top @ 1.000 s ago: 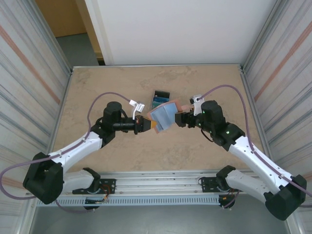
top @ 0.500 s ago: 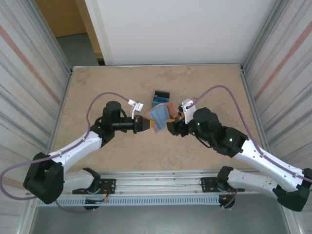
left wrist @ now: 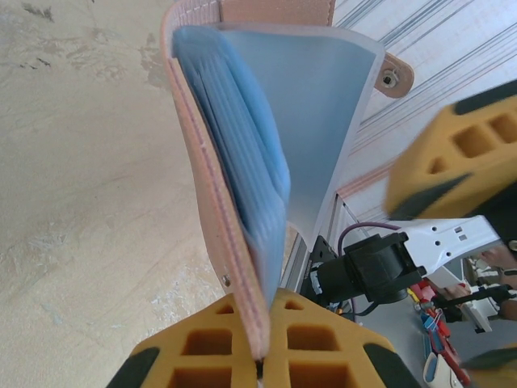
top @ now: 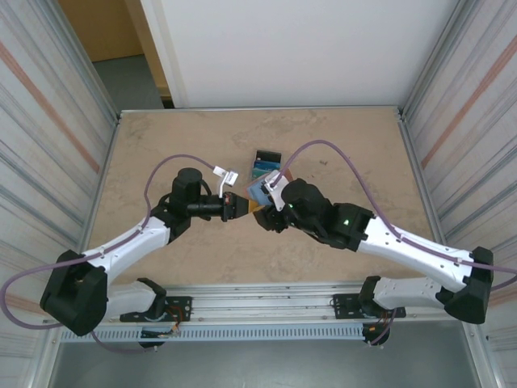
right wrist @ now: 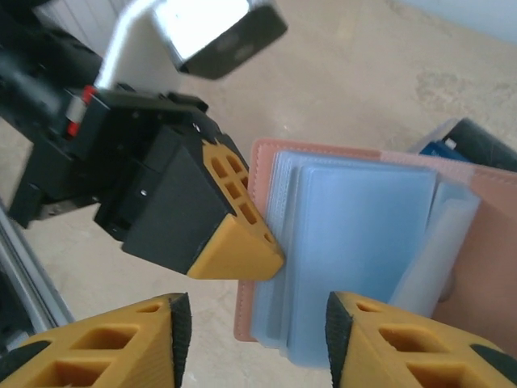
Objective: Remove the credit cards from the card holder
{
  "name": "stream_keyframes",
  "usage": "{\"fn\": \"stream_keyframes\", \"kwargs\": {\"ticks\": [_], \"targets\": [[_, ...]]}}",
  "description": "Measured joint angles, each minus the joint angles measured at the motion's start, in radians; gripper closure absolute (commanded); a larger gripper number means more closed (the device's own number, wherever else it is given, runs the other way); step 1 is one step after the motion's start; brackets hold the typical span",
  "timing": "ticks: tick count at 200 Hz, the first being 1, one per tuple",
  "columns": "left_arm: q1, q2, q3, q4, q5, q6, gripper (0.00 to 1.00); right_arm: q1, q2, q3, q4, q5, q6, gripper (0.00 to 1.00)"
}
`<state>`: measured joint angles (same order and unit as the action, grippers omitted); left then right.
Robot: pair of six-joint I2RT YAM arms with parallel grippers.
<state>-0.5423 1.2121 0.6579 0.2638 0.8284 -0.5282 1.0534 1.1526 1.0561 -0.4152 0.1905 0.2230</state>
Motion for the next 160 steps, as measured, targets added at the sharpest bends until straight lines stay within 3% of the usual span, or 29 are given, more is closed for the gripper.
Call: {"fn": "stream_keyframes", "kwargs": {"ticks": [21,83,160], "targets": [[0.0,-0.002,0.0,-0.001,0.002,0.0,1.0,-0.04,0.025,0.0,-0.001,-0.007,0.002,0.39],[0.0,-0.016,0.0,0.003,0.018,-0.001,1.0,-0.1,0.04,-0.003,0.005,-0.037,0.004,0.33],[0.0,-0.016,0.0,0.019,0.027,-0.023,1.0,-0.12,0.051,-0.032,0.029,-0.087,0.004,0.38]]}}
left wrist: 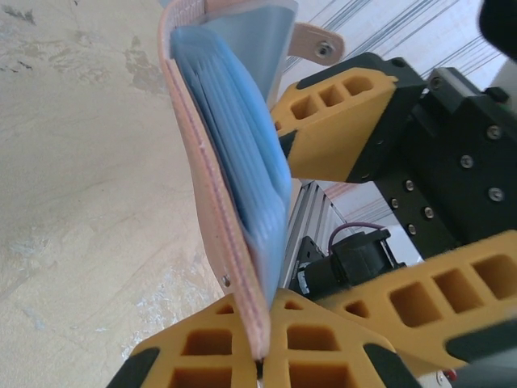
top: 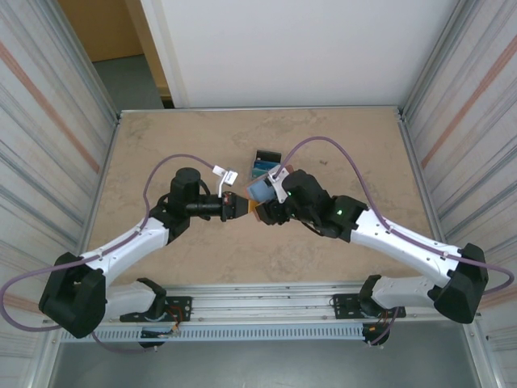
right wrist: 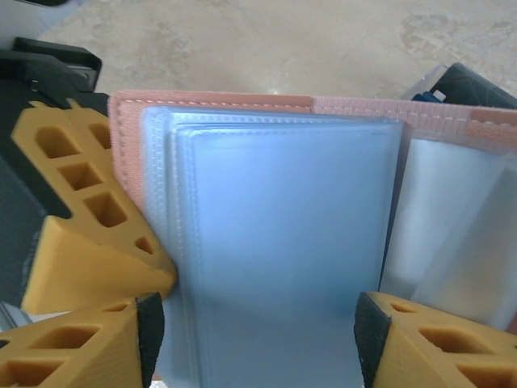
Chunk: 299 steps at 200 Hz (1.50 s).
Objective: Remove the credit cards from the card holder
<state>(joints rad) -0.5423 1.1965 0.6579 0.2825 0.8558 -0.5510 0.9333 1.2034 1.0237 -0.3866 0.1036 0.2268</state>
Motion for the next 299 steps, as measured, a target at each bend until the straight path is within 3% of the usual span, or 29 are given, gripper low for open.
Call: {"fn": "stream_keyframes", "kwargs": {"ticks": [135,152,199,231,299], "targets": [[0.0,0.0,0.0,0.006,0.001,0.0,1.0,-0.098,-0.068,-0.085,0.077,-0.166,0.002,0.46],[0.0,0.0,0.0,0.007,0.001,0.0,1.0,-0.102,-0.071,-0.086,0.081,-0.179,0.003,0.42],[0.0,-0.002,0.0,0.006,0.008,0.0,1.0,-0.104,-0.063,-0.086,0.09,-0.188,0.006,0.42],[0.0,-0.004,0.0,0.006,0.008,0.0,1.0,-0.105,-0.06,-0.087,0.099,-0.203,0.007,0.29],[-0.001,-0.004,0.0,0.006,0.009,0.0,1.0,-0.109,-0.065,-0.099,0.113,-0.214,0.008,0.31]]}}
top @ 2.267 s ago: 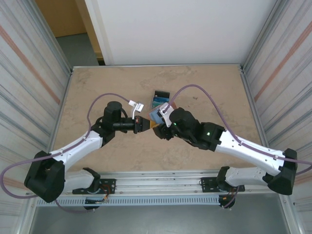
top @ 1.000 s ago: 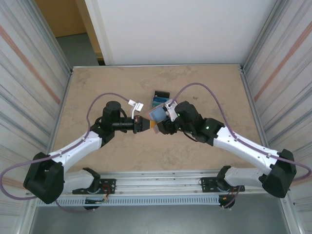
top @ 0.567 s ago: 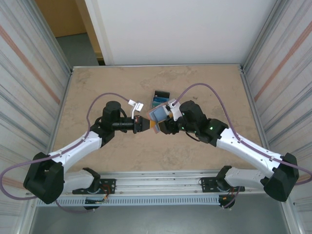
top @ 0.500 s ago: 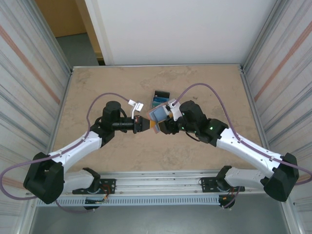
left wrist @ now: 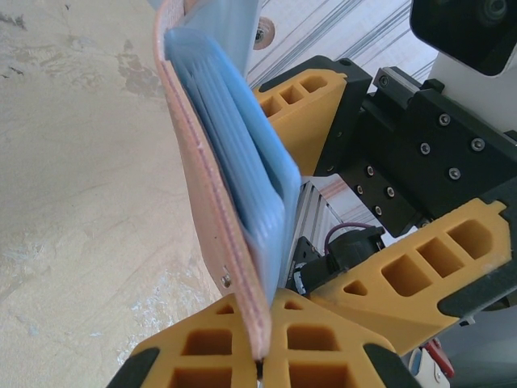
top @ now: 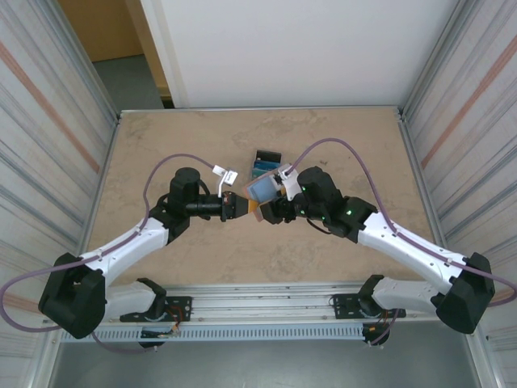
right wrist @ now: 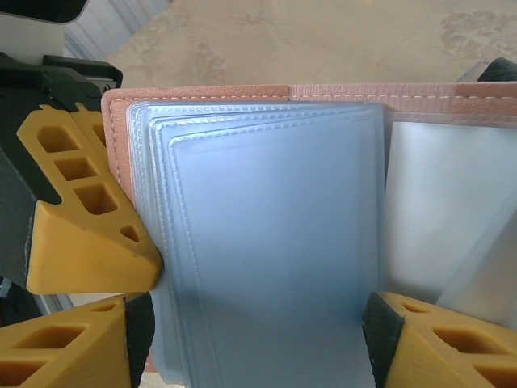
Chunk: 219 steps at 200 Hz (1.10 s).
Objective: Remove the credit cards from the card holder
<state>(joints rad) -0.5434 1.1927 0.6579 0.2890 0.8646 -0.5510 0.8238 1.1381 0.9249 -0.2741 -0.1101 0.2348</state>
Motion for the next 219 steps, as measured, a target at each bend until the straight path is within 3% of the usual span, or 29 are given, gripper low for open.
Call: {"fn": "stream_keyframes", "kwargs": {"ticks": [44,91,219], "targets": [[0.0,0.0,0.0,0.0,0.0,0.0,1.0,-0.012,-0.003,-0.005,0.006,-0.022,0.0,0.3],[0.0,0.0,0.0,0.0,0.001,0.0,1.0,-0.026,-0.007,-0.013,0.013,-0.026,0.001,0.39],[0.0,0.0,0.0,0.0,0.004,0.0,1.0,-0.028,0.006,-0.013,0.013,-0.022,0.0,0.33]]}}
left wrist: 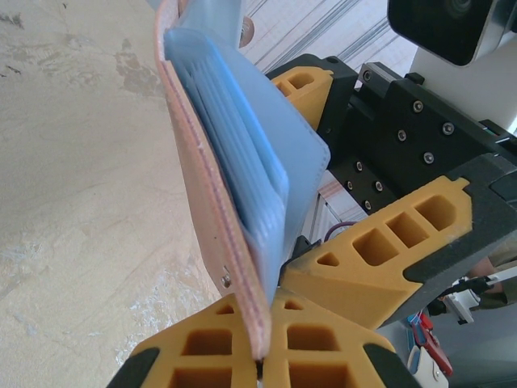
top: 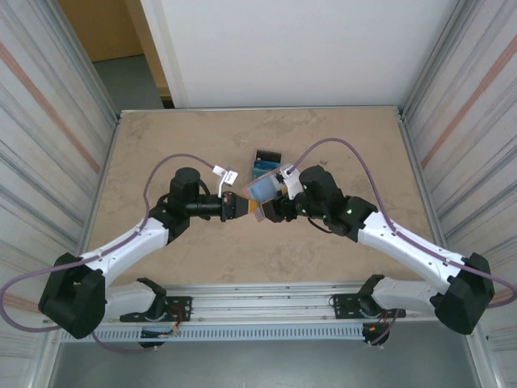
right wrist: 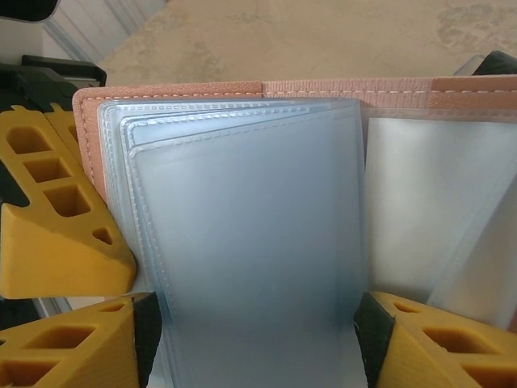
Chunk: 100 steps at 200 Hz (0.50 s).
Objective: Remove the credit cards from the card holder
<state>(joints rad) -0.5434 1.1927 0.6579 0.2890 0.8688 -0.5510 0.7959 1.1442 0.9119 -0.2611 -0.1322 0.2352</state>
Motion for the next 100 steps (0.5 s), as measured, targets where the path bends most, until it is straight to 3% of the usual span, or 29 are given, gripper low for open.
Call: {"fn": "stream_keyframes", "kwargs": {"ticks": [23,72,100], "targets": [[0.0,0.0,0.0,0.0,0.0,0.0,1.0,0.0,0.004,0.0,0.0,0.004,0.0,0.35],[-0.001,0.0,0.0,-0.006,-0.002,0.0,1.0,0.0,0.011,0.0,0.0,0.032,0.007,0.52],[-0.001,0.0,0.0,-0.006,-0.005,0.0,1.0,0.0,0.011,0.0,0.0,0.059,0.017,0.56]]}}
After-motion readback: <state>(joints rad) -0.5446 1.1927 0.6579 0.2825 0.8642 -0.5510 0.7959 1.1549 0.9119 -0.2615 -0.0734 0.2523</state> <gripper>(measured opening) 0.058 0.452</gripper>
